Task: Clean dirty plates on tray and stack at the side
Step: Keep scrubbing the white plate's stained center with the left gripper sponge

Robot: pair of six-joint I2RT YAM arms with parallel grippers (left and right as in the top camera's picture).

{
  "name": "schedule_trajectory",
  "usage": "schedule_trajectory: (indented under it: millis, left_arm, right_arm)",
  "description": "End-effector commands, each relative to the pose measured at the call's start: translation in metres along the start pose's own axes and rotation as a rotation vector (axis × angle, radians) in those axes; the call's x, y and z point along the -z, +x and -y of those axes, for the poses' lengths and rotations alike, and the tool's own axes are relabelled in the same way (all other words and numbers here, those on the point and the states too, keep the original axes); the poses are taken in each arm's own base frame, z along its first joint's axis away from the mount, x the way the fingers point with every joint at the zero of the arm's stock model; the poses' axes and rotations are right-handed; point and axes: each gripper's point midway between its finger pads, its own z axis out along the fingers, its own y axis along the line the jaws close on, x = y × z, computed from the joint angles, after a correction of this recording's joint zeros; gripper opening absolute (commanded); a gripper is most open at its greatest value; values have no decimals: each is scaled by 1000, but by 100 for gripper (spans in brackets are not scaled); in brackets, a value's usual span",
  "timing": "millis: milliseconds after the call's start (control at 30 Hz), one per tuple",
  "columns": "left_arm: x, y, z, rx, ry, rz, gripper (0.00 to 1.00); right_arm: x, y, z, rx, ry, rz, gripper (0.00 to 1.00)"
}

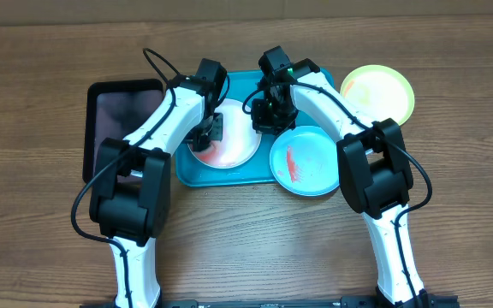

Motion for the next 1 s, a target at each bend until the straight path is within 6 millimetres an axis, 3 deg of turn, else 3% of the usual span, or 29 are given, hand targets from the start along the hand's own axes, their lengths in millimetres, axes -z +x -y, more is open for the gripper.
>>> schedule_trajectory:
  millis: [0,100,233,300,433,567,700,767,833,967]
  left_arm:
    - [7,32,63,-235,378,-119,4]
    - [16,28,86,-291,501,-82,4]
    - [15,-11,91,-224,486,67,4]
    - [11,-34,80,-160,399,149,4]
    - [3,-62,26,16,88,257,4]
    - [0,-46,-13,74,-123,212,4]
    - [-4,-11,-15,40,-124,63,4]
    - [-6,10,-3,-2,-45,-35,4]
    - [-4,26,22,-74,104,-106,4]
    - [11,28,75,-202,434,-107,4]
  right_arm:
    - [3,0,5,-10,20,10,4]
    - [3,1,5,-12,22,6,4]
    - [3,3,6,-14,25,-2,4]
    - [3,3,6,-15,26,-3,4]
    - [3,3,6,-15,26,-3,4]
    - [3,3,7,-16,27,-4,4]
    - [3,3,6,-15,27,-4,4]
    - [3,3,6,-15,27,-4,4]
    - [3,3,7,-16,27,-4,4]
    - [3,4,7,-17,29,-8,4]
